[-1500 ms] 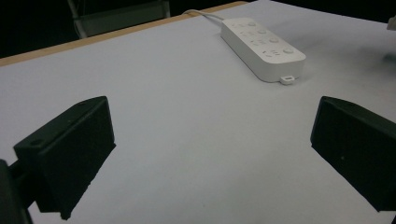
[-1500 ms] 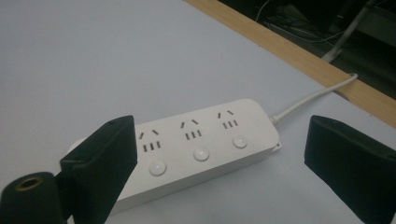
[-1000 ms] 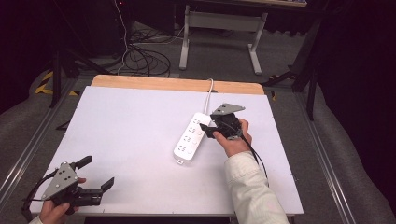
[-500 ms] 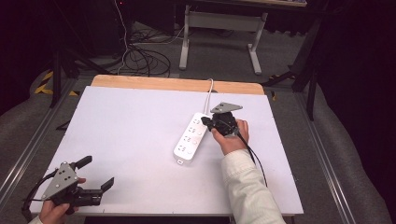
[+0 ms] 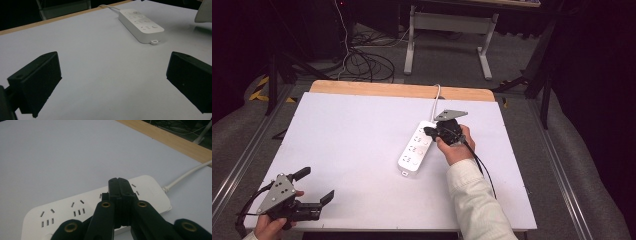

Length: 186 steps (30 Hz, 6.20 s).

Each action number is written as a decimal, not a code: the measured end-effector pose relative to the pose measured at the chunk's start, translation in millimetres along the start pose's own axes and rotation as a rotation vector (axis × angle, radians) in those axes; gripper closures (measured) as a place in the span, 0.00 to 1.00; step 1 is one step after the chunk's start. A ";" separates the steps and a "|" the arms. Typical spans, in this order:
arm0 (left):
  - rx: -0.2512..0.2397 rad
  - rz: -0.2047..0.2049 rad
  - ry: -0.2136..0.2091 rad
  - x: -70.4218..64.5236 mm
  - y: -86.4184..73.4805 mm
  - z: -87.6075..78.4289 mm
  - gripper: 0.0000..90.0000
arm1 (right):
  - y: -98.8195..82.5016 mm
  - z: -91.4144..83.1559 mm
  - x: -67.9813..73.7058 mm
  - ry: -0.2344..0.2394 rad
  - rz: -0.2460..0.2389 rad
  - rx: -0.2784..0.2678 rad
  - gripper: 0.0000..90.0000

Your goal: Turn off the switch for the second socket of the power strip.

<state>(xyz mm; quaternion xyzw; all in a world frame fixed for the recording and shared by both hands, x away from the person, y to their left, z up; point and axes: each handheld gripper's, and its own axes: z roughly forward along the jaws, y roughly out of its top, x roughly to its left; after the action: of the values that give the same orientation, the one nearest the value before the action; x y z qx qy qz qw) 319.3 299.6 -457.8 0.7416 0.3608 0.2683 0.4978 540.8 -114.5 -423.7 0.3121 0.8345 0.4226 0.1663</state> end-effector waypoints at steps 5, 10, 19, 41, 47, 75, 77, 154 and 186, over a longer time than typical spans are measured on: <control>0.000 -0.001 0.000 0.0 -0.1 0.0 0.00 | -3.5 4.7 -2.4 -0.020 0.032 0.027 1.00; -0.001 -0.006 -0.001 -0.2 -0.1 0.1 0.00 | -7.4 11.6 -1.1 -0.005 0.039 0.066 1.00; 0.002 0.000 0.000 0.0 -0.1 0.2 0.00 | -11.8 21.4 0.8 -0.019 0.015 0.127 1.00; 0.019 0.009 0.007 -0.1 -0.5 1.2 0.00 | -14.4 26.5 7.5 -0.037 -0.023 0.174 1.00; 0.018 0.011 0.008 0.0 -0.6 1.2 0.00 | -17.6 27.9 5.9 -0.031 -0.008 0.167 1.00; 0.016 0.006 0.006 -1.0 -0.6 0.4 0.00 | -18.0 31.3 13.3 -0.088 -0.028 0.167 1.00; 0.016 0.006 0.005 -0.7 -0.7 0.0 0.00 | -17.6 31.3 13.1 -0.090 -0.028 0.171 1.00; 0.017 -0.003 0.019 0.1 -0.6 1.3 0.00 | -24.5 -113.9 26.7 0.083 -0.033 -0.161 0.24; 0.008 -0.014 0.023 1.4 -0.9 0.7 0.00 | -134.0 -117.9 16.1 0.144 0.038 -0.132 0.11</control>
<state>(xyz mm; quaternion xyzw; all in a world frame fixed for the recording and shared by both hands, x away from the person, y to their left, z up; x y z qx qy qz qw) 320.4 300.5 -458.9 0.7379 0.3728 0.2717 0.4926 414.0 -234.8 -463.0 0.2850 0.8085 0.5012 0.1181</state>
